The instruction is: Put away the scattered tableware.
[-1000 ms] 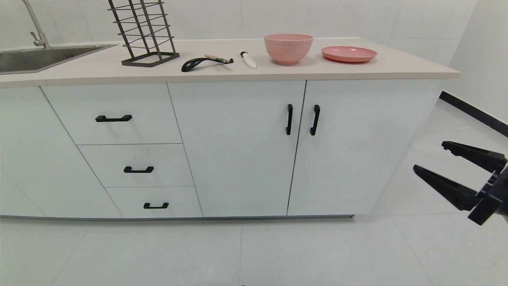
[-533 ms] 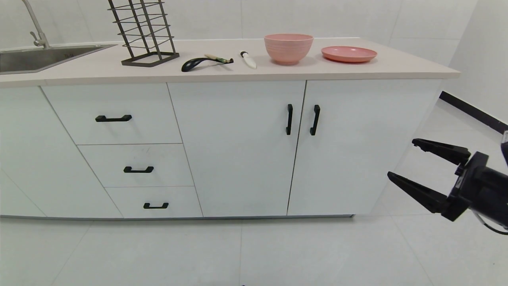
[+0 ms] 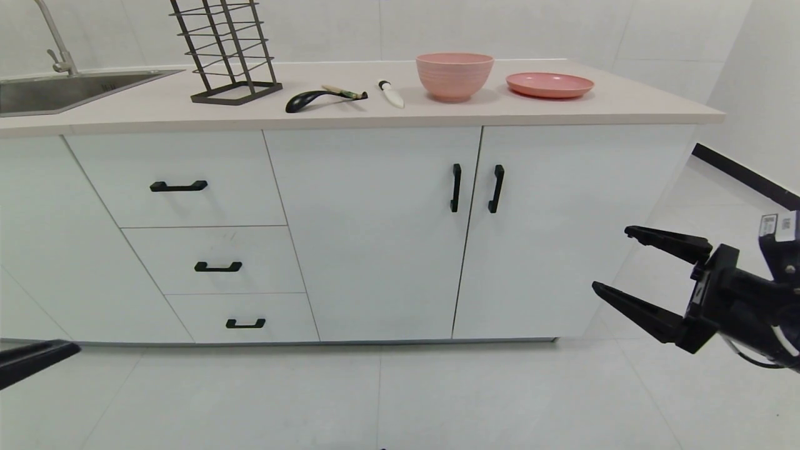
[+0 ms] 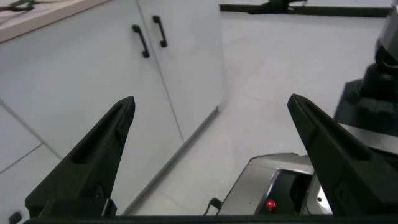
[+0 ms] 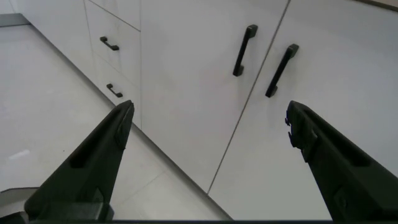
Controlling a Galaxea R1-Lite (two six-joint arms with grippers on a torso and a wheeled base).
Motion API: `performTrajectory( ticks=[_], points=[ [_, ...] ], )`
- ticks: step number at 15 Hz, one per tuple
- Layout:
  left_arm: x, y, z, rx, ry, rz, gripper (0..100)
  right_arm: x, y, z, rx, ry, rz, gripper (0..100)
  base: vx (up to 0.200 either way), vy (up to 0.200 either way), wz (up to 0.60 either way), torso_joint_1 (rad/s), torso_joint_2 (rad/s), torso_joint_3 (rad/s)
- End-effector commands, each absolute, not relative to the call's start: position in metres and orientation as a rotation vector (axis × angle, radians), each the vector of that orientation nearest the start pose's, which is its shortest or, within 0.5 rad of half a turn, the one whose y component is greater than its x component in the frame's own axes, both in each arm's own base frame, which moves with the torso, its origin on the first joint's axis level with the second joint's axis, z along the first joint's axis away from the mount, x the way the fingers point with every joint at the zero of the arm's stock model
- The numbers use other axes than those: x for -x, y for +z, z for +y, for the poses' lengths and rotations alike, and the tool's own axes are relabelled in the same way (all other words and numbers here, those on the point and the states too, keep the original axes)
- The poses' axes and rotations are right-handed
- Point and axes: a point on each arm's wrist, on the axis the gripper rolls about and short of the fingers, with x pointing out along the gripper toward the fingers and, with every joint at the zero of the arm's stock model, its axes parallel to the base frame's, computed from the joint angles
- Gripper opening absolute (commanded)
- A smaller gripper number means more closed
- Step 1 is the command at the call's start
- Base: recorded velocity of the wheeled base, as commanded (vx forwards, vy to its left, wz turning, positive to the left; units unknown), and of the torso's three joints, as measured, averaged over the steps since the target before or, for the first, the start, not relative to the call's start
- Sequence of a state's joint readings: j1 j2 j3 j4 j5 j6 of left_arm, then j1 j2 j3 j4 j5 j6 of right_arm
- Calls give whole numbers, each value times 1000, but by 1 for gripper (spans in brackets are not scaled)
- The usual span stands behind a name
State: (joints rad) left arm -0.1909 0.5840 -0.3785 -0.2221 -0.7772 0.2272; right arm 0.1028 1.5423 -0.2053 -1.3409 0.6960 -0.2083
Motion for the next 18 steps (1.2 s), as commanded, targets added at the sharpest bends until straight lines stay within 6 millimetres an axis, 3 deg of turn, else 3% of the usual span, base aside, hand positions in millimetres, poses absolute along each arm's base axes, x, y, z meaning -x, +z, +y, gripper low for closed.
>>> performTrajectory(
  ticks=[1, 3, 4, 7, 9, 12, 15, 18],
  points=[
    [-69, 215, -36, -261, -1071, -70, 100, -199, 147, 40, 197, 821, -86, 100, 0, 0, 0, 0, 0, 0],
    [-94, 218, -55, -281, -1216, -124, 100, -201, 146, 40, 195, 820, -80, 100, 0, 0, 0, 0, 0, 0],
    [-120, 218, -76, -270, -1305, -118, 100, -206, 140, 39, 188, 816, -55, 100, 0, 0, 0, 0, 0, 0],
    [-178, 207, -109, -257, -1356, -76, 100, -210, 140, 42, 189, 827, -55, 100, 0, 0, 0, 0, 0, 0],
    [-204, 199, -122, -252, -1375, -77, 100, -209, 140, 42, 189, 825, -55, 100, 0, 0, 0, 0, 0, 0],
    [-220, 197, -147, -257, -1387, -70, 100, -211, 142, 42, 194, 826, -68, 100, 0, 0, 0, 0, 0, 0],
    [-220, 213, -176, -213, -1403, -79, 100, -219, 151, 43, 205, 820, -107, 100, 0, 0, 0, 0, 0, 0],
    [-237, 216, -198, -186, -1403, -86, 100, -224, 147, 44, 198, 822, -87, 100, 0, 0, 0, 0, 0, 0]
  ],
)
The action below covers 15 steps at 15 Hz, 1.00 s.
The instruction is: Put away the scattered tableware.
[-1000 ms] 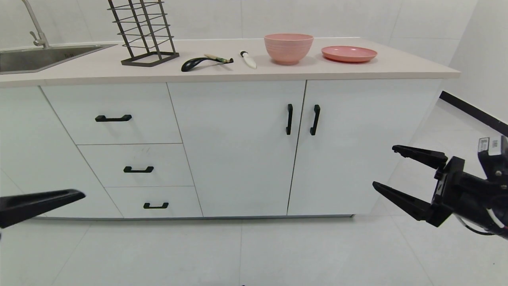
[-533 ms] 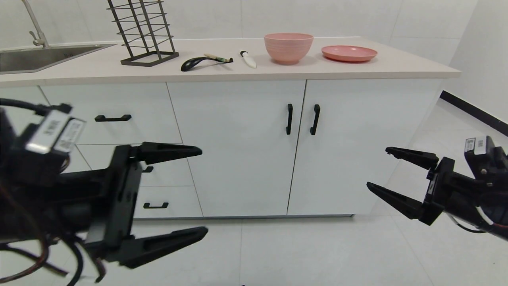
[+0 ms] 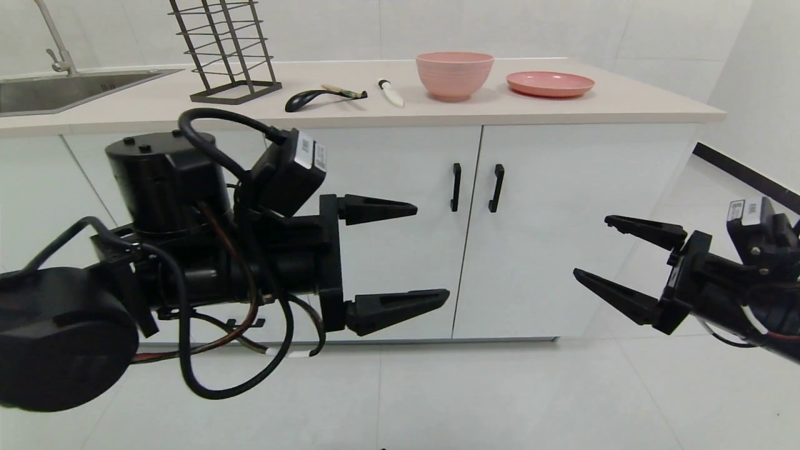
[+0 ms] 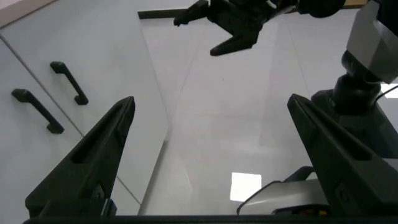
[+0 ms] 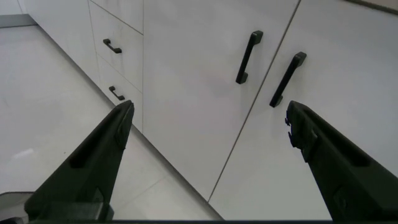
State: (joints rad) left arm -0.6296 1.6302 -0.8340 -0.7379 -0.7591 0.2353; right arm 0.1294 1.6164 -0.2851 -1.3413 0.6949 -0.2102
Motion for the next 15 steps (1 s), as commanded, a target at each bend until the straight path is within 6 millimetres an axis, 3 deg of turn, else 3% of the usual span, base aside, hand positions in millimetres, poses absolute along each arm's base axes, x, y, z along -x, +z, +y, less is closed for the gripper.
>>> performTrajectory(
  ticks=[1, 5, 6, 9, 15],
  points=[
    [-245, 210, -204, -182, -1402, -77, 100, -228, 144, 44, 195, 823, -76, 100, 0, 0, 0, 0, 0, 0],
    [-269, 186, -217, -193, -1364, -67, 100, -252, 134, 49, 186, 834, -48, 100, 0, 0, 0, 0, 0, 0],
    [-276, 180, -223, -197, -1335, -62, 100, -258, 131, 58, 186, 865, -47, 100, 0, 0, 0, 0, 0, 0],
    [-280, 176, -228, -200, -1320, -63, 100, -272, 117, 65, 198, 881, -18, 100, 0, 0, 0, 0, 0, 0],
    [-285, 169, -227, -201, -1302, -88, 100, -335, 108, 78, 222, 885, -96, 100, 0, 0, 0, 0, 0, 0]
  ],
)
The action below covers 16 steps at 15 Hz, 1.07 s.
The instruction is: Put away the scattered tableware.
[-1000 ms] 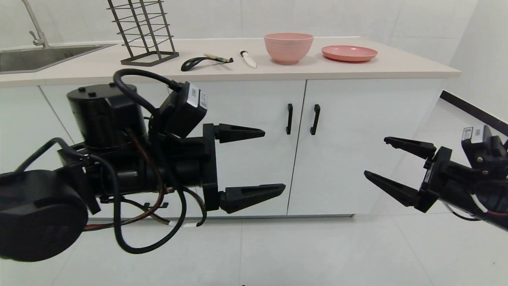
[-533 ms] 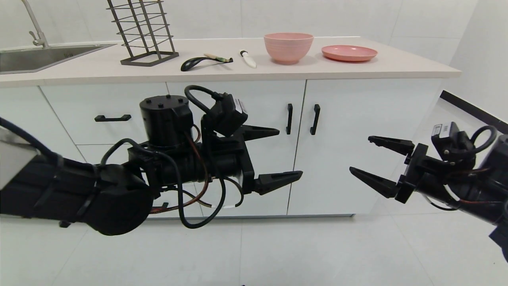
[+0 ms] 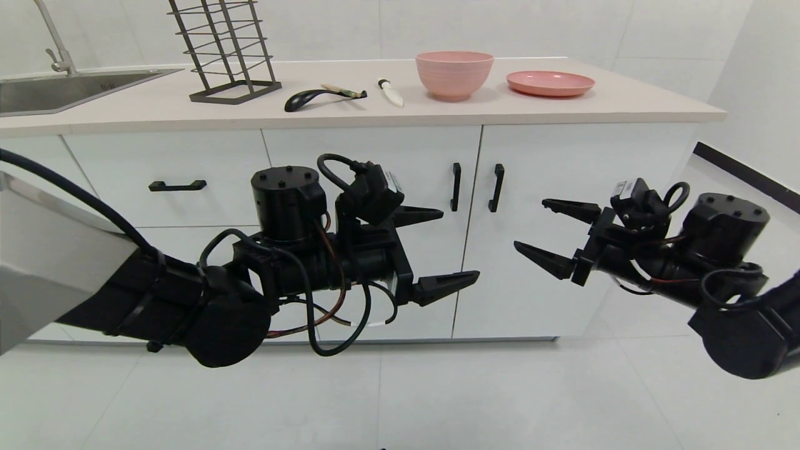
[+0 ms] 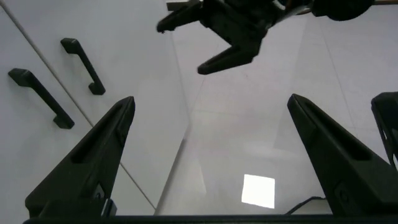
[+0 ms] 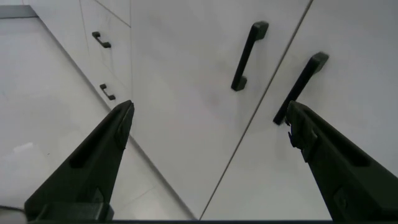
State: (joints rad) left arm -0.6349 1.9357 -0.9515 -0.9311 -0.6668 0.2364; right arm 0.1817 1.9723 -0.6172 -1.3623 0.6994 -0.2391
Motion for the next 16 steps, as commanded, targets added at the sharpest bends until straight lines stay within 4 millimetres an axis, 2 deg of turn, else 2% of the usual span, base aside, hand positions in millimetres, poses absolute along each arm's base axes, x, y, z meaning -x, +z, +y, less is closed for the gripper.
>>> performTrajectory(
  ticks=[1, 3, 7, 8, 10, 11, 12, 13, 16],
  points=[
    [-285, 170, -226, -201, -1301, -98, 100, -349, 108, 79, 229, 894, -127, 100, 0, 0, 0, 0, 0, 0],
    [-285, 172, -228, -200, -1301, -135, 100, -366, 105, 77, 236, 884, -147, 100, 0, 0, 0, 0, 0, 0],
    [-280, 167, -224, -191, -1299, -124, 100, -364, 102, 80, 235, 892, -141, 100, 0, 0, 0, 0, 0, 0],
    [-275, 167, -225, -190, -1303, -117, 100, -363, 103, 79, 236, 892, -140, 100, 0, 0, 0, 0, 0, 0],
    [-251, 168, -215, -190, -1308, -34, 100, -355, 106, 77, 235, 893, -133, 100, 0, 0, 0, 0, 0, 0],
    [-240, 173, -208, -192, -1314, 19, 100, -351, 106, 77, 235, 895, -132, 100, 0, 0, 0, 0, 0, 0],
    [-240, 173, -208, -192, -1314, 19, 100, -351, 106, 77, 235, 895, -132, 100, 200, 0, 0, 2, 2, -2],
    [-225, 181, -206, -206, -1288, 59, 100, -349, 110, 76, 240, 910, -146, 100, 0, 0, 0, 0, 0, 0],
    [-227, 180, -207, -215, -1276, 35, 100, -348, 109, 75, 238, 910, -138, 100, 0, 0, 0, 0, 0, 0]
  ],
)
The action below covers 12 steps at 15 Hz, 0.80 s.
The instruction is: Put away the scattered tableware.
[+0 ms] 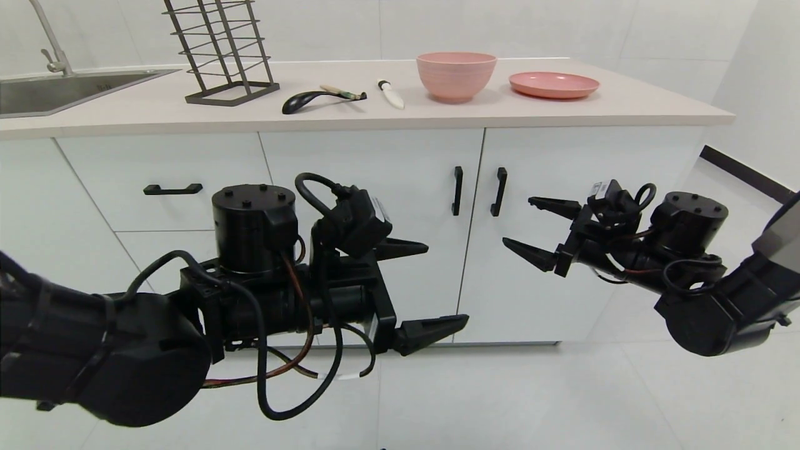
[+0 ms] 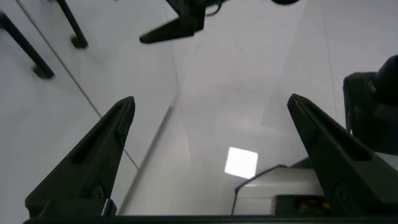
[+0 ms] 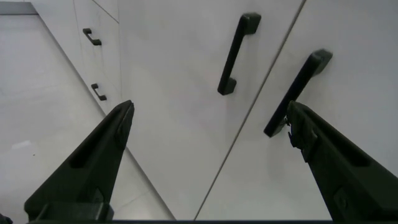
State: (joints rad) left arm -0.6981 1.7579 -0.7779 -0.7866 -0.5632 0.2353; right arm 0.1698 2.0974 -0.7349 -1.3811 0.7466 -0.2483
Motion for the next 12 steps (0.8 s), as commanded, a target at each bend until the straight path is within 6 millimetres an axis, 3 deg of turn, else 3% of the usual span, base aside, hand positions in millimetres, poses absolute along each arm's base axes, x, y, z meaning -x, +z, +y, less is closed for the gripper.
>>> performTrajectory(
  ticks=[1, 4, 5, 8, 10, 12],
  points=[
    [-227, 176, -208, -214, -1279, 28, 100, -348, 108, 75, 238, 910, -137, 100, 0, 0, 0, 0, 0, 0],
    [-238, 171, -214, -203, -1271, -21, 100, -349, 108, 75, 238, 906, -138, 100, 0, 0, 0, 0, 0, 0],
    [-257, 164, -216, -209, -1240, -26, 100, -352, 108, 74, 240, 903, -143, 100, 0, 0, 0, 0, 0, 0],
    [-280, 160, -229, -198, -1216, -60, 100, -359, 110, 76, 245, 900, -164, 100, 0, 0, 0, 0, 0, 0],
    [-270, 166, -223, -198, -1213, -39, 100, -358, 110, 76, 245, 904, -161, 100, 0, 0, 0, 0, 0, 0],
    [-250, 191, -208, -208, -1224, 56, 100, -358, 111, 76, 247, 903, -168, 100, 0, 0, 0, 0, 0, 0]
  ],
)
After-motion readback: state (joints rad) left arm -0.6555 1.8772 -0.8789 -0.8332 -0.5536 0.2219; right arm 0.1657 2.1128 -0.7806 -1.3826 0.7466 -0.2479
